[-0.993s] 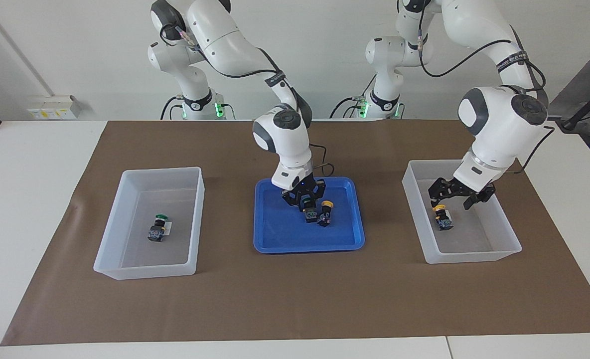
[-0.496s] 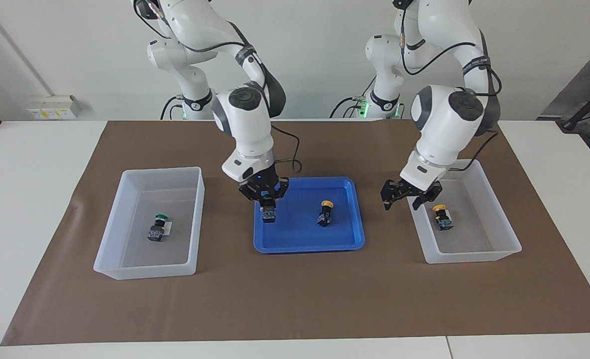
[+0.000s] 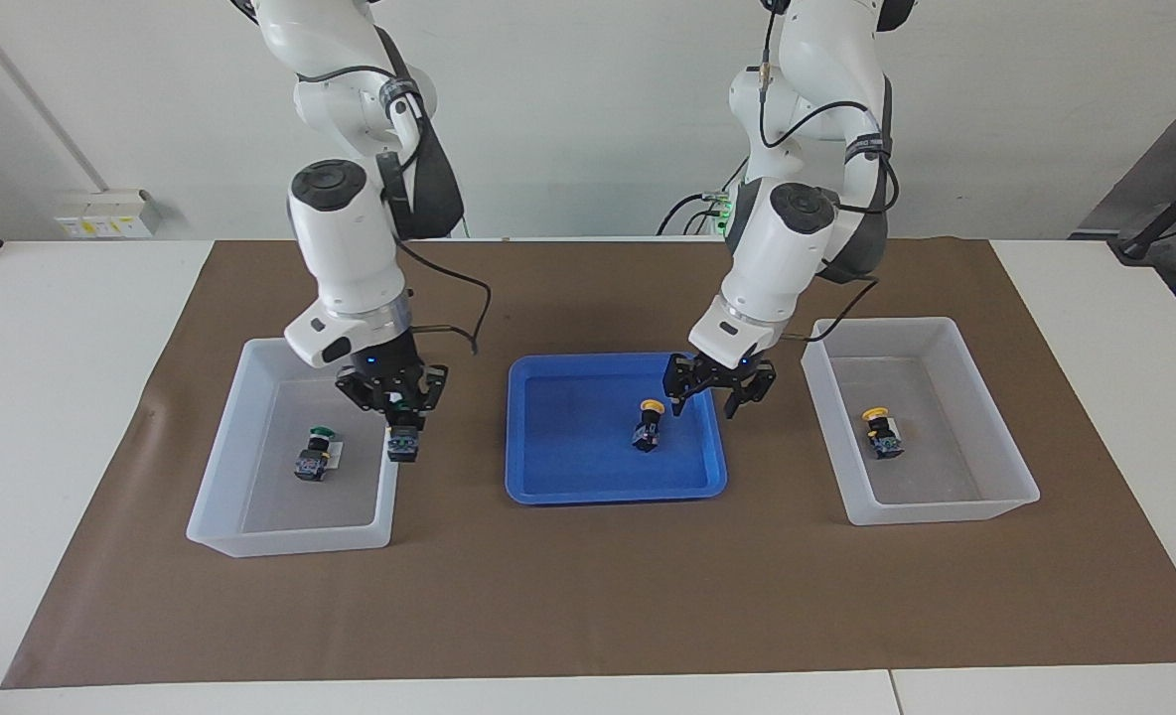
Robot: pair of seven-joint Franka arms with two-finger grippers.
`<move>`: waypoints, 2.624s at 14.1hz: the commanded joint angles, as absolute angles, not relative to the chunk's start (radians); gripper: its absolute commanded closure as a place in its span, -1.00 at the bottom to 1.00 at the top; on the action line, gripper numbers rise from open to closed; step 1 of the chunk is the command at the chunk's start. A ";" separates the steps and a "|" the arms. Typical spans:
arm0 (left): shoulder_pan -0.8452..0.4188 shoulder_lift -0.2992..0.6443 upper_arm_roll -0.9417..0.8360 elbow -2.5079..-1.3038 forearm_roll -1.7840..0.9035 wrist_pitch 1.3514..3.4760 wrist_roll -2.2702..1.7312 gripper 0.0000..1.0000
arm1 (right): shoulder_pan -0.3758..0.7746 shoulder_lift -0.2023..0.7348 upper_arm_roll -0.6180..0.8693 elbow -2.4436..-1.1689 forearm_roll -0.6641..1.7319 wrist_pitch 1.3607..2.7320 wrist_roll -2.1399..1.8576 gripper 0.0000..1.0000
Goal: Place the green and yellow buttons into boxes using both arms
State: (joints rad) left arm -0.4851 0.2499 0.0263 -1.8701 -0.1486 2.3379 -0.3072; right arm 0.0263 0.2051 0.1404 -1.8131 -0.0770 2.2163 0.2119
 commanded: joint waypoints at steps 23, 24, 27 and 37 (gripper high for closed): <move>-0.607 0.354 0.048 -1.983 -0.164 2.559 -0.310 1.00 | -0.118 0.126 0.152 -1.924 -0.083 2.222 0.106 -1.00; -0.606 0.354 0.048 -1.980 -0.164 2.557 -0.308 1.00 | -0.118 0.123 0.150 -1.889 -0.092 2.174 0.106 -1.00; -0.552 0.353 0.048 -1.887 -0.163 2.444 -0.302 1.00 | -0.127 0.097 0.149 -1.763 -0.097 1.995 0.106 -1.00; -0.203 0.288 0.054 -1.634 -0.153 2.042 -0.185 1.00 | -0.130 -0.040 0.055 -1.560 -0.077 1.612 0.097 -1.00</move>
